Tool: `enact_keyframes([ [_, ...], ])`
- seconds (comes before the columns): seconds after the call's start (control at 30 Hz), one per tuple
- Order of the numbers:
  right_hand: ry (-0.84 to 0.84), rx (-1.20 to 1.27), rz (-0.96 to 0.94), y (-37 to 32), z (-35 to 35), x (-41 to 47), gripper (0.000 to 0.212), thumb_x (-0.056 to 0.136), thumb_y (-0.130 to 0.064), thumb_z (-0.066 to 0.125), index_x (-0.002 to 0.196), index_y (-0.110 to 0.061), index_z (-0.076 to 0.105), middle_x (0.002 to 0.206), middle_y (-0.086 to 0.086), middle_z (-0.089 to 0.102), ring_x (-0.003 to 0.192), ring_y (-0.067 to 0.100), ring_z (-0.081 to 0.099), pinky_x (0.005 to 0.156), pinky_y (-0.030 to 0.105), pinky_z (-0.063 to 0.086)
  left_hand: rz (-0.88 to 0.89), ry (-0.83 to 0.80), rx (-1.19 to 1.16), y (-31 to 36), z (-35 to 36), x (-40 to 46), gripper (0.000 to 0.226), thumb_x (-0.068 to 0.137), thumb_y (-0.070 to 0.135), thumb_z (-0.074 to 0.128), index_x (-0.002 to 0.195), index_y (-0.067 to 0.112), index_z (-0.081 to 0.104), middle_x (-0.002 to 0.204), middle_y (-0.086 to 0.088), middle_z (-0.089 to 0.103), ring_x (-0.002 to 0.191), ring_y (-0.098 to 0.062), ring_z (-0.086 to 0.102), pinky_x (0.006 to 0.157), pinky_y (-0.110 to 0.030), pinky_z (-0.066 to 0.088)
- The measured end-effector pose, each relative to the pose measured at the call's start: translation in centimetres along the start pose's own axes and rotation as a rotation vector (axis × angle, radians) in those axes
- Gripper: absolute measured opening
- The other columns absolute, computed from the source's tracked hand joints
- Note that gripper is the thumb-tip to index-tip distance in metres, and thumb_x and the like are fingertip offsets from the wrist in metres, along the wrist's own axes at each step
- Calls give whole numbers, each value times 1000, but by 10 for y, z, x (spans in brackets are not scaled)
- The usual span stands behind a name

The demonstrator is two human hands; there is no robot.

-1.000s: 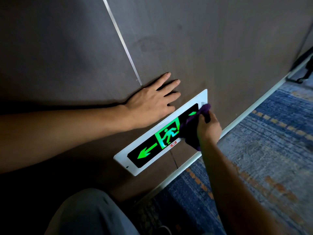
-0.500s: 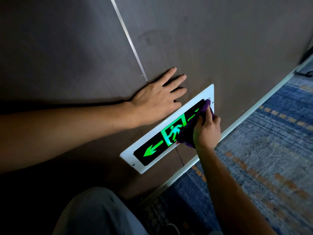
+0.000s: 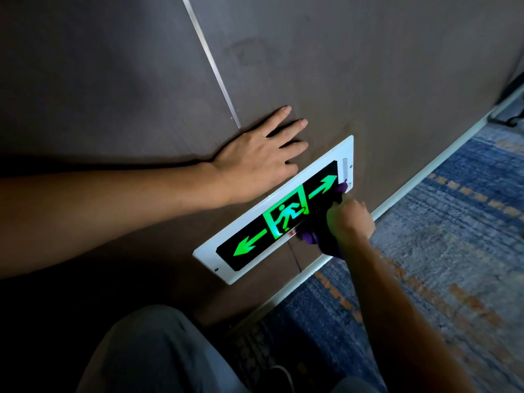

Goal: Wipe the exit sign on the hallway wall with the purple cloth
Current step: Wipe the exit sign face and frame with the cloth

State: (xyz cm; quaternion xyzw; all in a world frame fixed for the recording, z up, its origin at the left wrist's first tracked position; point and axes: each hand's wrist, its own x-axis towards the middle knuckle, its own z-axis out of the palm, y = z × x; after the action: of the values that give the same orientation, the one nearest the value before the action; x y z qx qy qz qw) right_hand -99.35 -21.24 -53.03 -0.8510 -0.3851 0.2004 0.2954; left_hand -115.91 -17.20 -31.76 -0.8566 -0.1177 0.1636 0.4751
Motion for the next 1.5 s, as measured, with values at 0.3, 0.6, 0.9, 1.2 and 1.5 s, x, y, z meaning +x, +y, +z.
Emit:
enact_keyframes([
  [0.3, 438, 237, -251, -22, -6, -12, 38, 100, -32, 56, 136, -25, 64, 123, 11, 65, 95, 37, 67, 68, 37, 51, 3, -3, 7, 0, -1, 0, 34, 102, 34, 50, 132, 24, 61, 165, -11, 33, 158, -42, 11, 125, -65, -2],
  [0.6, 370, 62, -128, -4, 17, -3, 33, 102, -26, 54, 131, -16, 67, 109, 20, 66, 88, 42, 67, 69, 43, 53, 5, -33, 25, 0, -3, 1, 37, 104, 34, 47, 138, 25, 57, 168, -10, 28, 158, -41, 8, 124, -65, -5],
  [0.9, 207, 33, -208, 40, -34, 27, 38, 103, -34, 54, 140, -28, 59, 127, 17, 63, 94, 41, 67, 80, 47, 57, -1, -46, 24, 1, -3, 3, 39, 104, 31, 46, 142, 26, 56, 168, -11, 27, 158, -41, 7, 125, -65, -5],
  [1.2, 232, 103, -143, -1, -25, 32, 43, 103, -35, 46, 146, -31, 51, 130, 16, 55, 104, 42, 63, 87, 49, 55, -3, -6, 26, 1, 2, 3, 34, 103, 35, 48, 133, 26, 61, 166, -9, 33, 158, -41, 12, 125, -63, -3],
  [1.5, -148, 243, 121, 43, 15, 6, 35, 98, -36, 60, 132, -24, 59, 115, 12, 71, 99, 33, 67, 93, 47, 57, -24, 24, -2, 1, 4, 2, 32, 100, 34, 54, 128, 24, 65, 163, -11, 38, 157, -41, 16, 126, -63, 1],
])
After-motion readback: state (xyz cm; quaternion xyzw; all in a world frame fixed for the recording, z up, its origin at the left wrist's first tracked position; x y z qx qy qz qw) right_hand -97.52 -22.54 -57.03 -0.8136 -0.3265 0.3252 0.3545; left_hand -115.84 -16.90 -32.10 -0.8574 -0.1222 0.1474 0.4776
